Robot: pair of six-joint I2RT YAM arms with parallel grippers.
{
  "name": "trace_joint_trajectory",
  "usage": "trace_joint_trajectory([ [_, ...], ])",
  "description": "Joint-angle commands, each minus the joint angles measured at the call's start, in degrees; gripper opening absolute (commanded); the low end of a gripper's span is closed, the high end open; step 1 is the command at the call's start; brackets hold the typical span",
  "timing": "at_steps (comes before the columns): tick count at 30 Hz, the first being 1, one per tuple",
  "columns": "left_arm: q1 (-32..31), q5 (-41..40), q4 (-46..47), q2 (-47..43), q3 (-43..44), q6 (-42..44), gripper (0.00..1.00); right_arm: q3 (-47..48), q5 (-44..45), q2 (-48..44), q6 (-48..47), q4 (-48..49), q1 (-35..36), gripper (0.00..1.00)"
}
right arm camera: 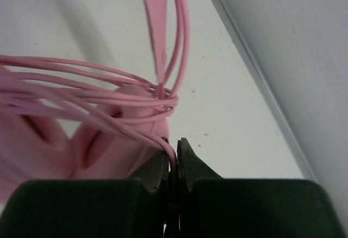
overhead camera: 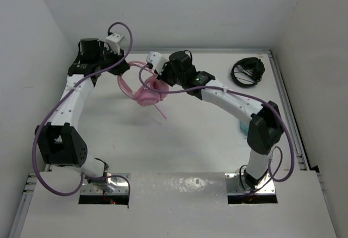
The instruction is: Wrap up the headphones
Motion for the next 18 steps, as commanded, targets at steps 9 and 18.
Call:
trace_joint_trajectory([
  [9, 0.56, 13.00, -2.28, -4.24, -0.73, -2.87, 0.00, -0.26, -3.04, 9.47, 9.89, 14.10, -11.25, 0.41],
  [18, 0.56, 11.59, -0.25, -3.18, -0.73, -5.77, 0.00, -13.16, -15.61, 7.55, 10.16, 18.76, -12.57, 0.56],
])
